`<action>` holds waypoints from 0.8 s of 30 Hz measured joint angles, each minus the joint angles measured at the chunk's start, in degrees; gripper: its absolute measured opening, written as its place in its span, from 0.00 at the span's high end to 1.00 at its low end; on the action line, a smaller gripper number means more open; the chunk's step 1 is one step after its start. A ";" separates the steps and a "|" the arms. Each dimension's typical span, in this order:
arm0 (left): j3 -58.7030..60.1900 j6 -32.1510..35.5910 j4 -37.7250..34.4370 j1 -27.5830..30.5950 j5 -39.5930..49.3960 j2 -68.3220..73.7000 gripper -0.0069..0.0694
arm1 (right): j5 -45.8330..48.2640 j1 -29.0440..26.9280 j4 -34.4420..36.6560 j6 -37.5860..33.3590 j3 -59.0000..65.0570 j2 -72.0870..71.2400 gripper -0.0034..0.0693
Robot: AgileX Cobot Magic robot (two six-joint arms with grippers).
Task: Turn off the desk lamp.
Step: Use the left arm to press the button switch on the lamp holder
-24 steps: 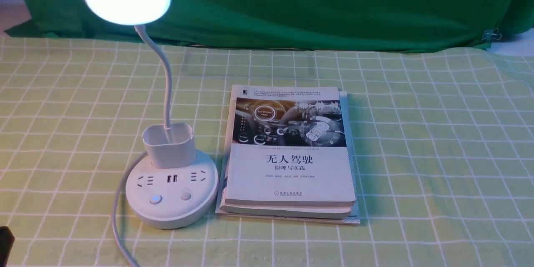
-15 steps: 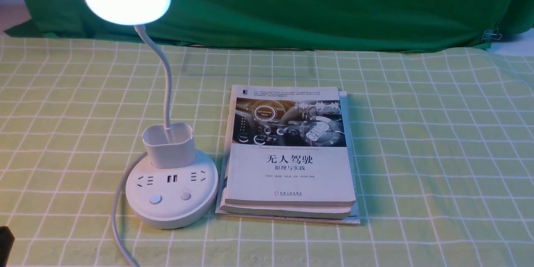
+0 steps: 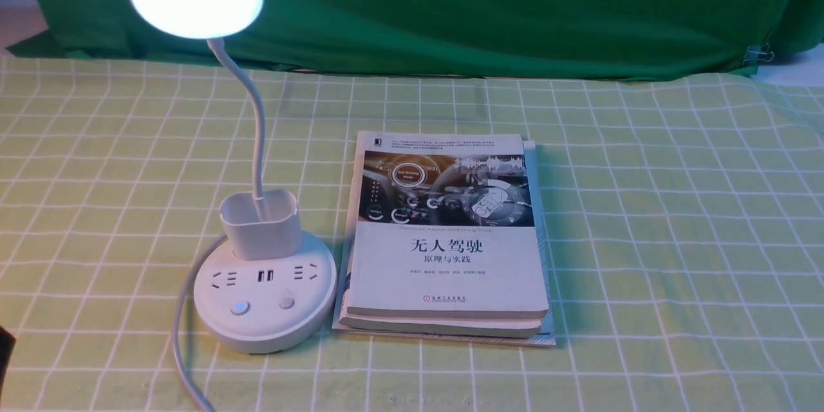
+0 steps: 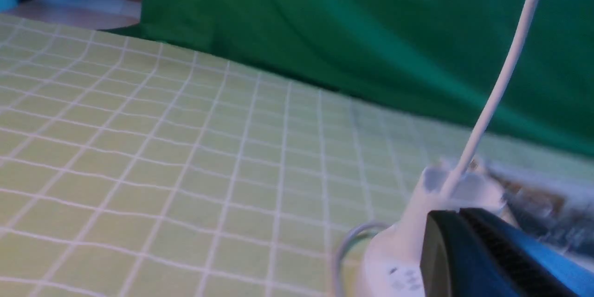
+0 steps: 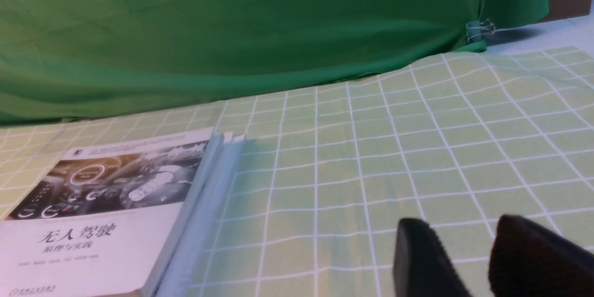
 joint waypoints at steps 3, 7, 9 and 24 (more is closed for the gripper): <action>0.00 -4.55 -7.33 0.00 -6.03 0.00 0.91 | 0.00 0.00 0.00 0.00 0.00 0.00 0.63; 0.00 -5.83 -8.49 0.00 -9.14 0.00 0.91 | 0.00 0.00 0.00 0.00 0.00 0.00 0.63; 0.00 -7.72 -9.17 0.00 -9.36 0.00 0.91 | 0.00 0.00 0.00 0.00 0.00 0.00 0.63; -32.48 12.20 -3.34 -0.25 38.59 43.06 0.91 | -0.04 0.00 0.00 0.00 0.00 0.00 0.63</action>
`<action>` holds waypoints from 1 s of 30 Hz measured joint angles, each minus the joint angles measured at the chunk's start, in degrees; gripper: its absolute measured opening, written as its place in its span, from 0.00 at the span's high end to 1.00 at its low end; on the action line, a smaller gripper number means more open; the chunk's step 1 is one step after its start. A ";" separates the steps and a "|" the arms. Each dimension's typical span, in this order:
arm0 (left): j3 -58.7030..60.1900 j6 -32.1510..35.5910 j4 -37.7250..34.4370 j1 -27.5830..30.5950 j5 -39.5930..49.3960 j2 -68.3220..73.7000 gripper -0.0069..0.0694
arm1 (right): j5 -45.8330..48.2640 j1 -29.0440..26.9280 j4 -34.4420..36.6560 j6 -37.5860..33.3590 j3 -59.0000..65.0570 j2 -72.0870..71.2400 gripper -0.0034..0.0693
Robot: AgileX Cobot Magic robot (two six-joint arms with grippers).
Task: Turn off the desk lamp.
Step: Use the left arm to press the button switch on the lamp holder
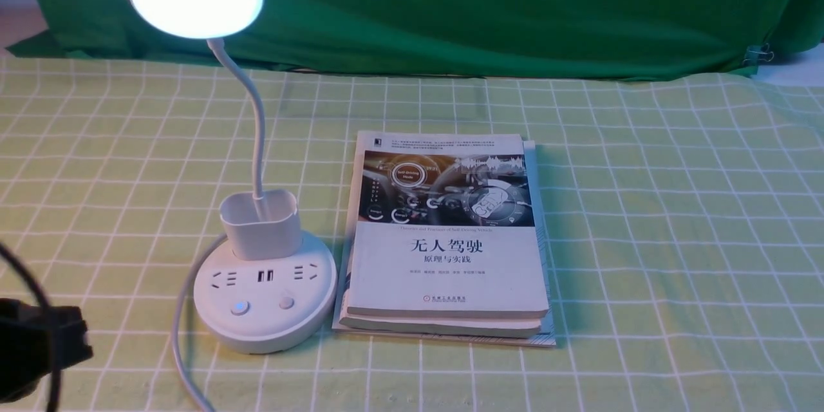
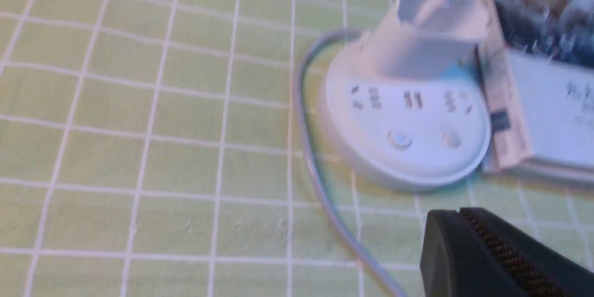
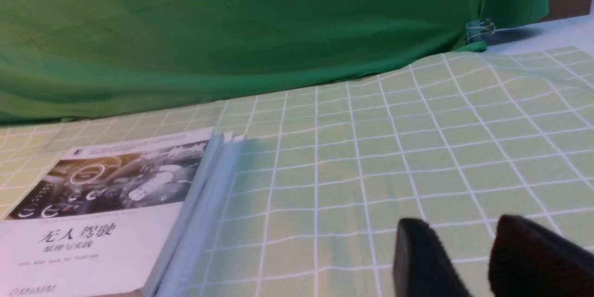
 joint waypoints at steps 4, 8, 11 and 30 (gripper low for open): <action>-3.71 1.53 1.27 -3.89 0.73 9.56 0.91 | 0.00 0.00 0.00 0.00 0.00 0.00 0.63; -8.92 0.53 5.31 -14.21 2.04 22.05 0.91 | 0.00 0.00 0.00 0.00 0.00 0.00 0.63; -13.33 -0.60 6.57 -18.86 3.70 29.68 0.91 | 0.00 0.00 0.00 0.00 0.00 0.00 0.63; -34.95 -0.90 9.24 -22.36 10.12 56.02 0.91 | 0.03 0.00 0.00 0.00 0.00 0.00 0.63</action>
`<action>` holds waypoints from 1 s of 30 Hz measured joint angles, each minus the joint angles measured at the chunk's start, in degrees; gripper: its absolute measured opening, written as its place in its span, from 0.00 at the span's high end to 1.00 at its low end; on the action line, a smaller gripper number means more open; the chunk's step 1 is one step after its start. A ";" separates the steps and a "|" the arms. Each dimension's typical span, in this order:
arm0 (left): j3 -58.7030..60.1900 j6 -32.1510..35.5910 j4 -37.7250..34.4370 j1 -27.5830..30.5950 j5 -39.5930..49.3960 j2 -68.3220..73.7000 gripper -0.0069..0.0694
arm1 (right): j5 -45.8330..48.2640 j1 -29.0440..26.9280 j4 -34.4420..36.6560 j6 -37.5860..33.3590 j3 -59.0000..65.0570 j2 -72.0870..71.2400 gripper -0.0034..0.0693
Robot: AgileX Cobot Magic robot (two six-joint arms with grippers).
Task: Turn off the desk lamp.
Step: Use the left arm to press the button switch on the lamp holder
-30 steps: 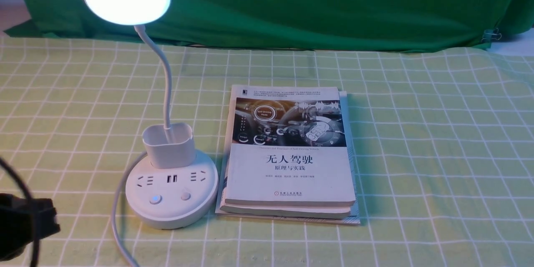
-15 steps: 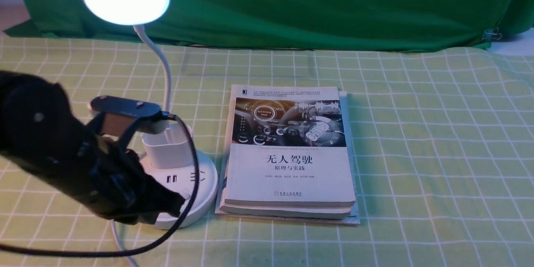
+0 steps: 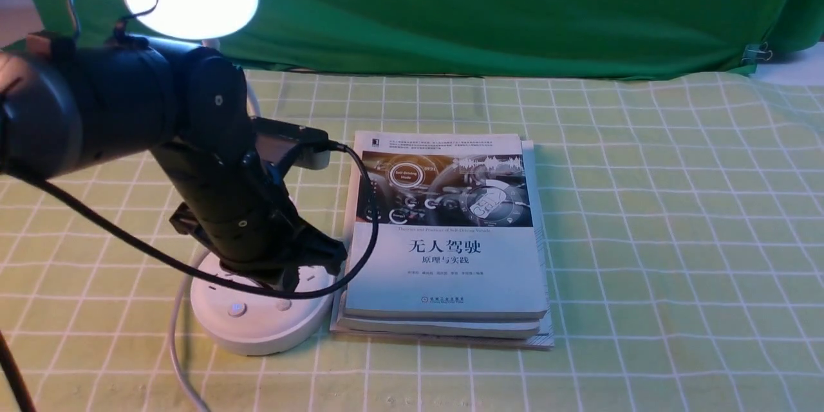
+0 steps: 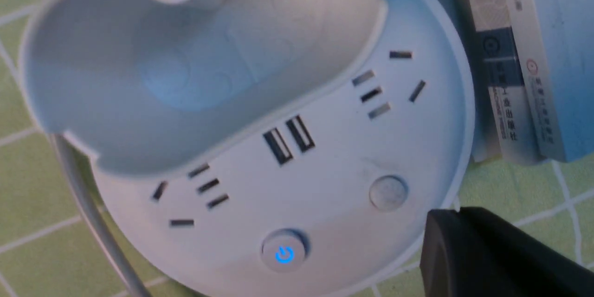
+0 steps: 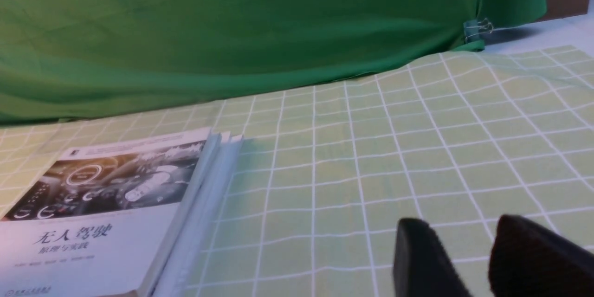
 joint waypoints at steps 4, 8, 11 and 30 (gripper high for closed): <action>-0.06 0.00 0.12 0.00 0.05 2.10 0.91 | 0.00 0.00 0.00 0.00 0.00 0.00 0.63; -0.06 0.05 0.98 0.00 -0.96 4.15 0.91 | 0.00 0.00 0.00 0.00 0.00 0.00 0.63; -0.43 0.05 1.21 0.00 -1.21 5.03 0.91 | 0.00 0.00 0.00 0.00 0.00 0.00 0.63; -0.39 -1.64 2.74 -0.06 -1.60 -0.09 0.91 | 0.00 0.00 0.00 0.00 0.00 0.00 0.63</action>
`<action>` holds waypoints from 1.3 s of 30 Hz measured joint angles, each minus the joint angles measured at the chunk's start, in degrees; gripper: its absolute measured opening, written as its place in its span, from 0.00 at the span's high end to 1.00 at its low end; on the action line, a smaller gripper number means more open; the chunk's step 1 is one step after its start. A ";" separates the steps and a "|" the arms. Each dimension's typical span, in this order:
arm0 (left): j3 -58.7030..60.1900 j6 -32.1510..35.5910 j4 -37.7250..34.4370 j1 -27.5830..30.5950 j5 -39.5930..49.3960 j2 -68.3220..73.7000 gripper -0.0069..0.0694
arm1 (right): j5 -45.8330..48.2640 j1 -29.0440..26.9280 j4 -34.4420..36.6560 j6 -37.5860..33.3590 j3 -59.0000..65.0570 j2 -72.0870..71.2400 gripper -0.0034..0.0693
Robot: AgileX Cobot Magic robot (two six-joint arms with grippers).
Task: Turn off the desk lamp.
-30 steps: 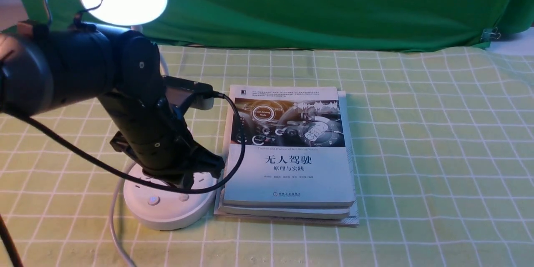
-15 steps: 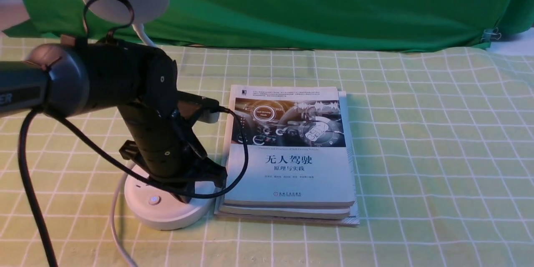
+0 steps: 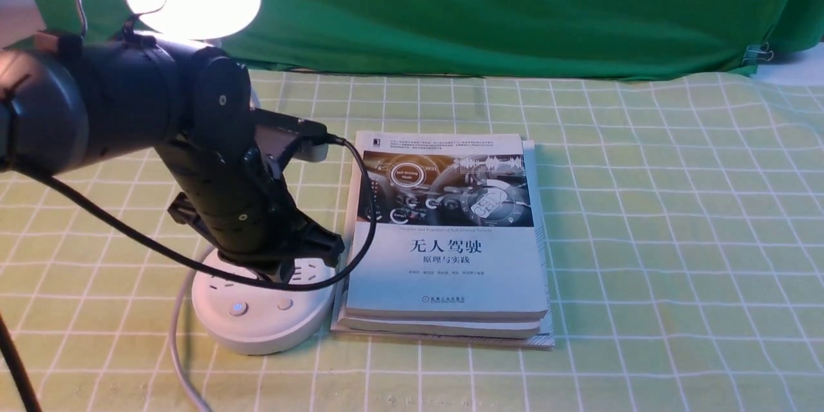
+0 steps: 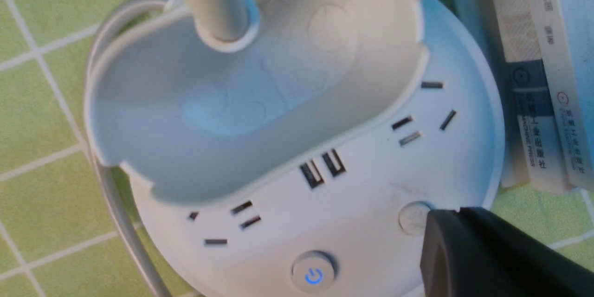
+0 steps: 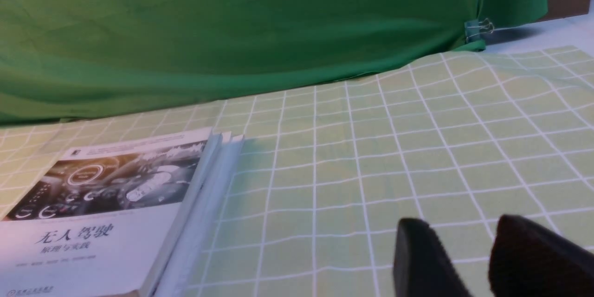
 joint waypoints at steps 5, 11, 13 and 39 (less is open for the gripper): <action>0.00 -0.07 0.00 0.00 0.00 2.63 0.91 | -0.05 0.00 0.00 0.00 0.00 0.00 0.63; -0.15 -0.37 -0.05 0.00 -0.23 5.50 0.91 | -0.05 0.00 0.00 0.00 0.00 0.00 0.63; -0.21 -0.41 -0.05 0.00 -0.17 5.61 0.91 | -0.05 0.00 0.00 0.00 0.00 0.00 0.63; 16.25 -0.93 -3.62 -0.06 -11.22 -18.19 0.91 | -0.05 0.00 0.00 0.00 0.00 0.00 0.63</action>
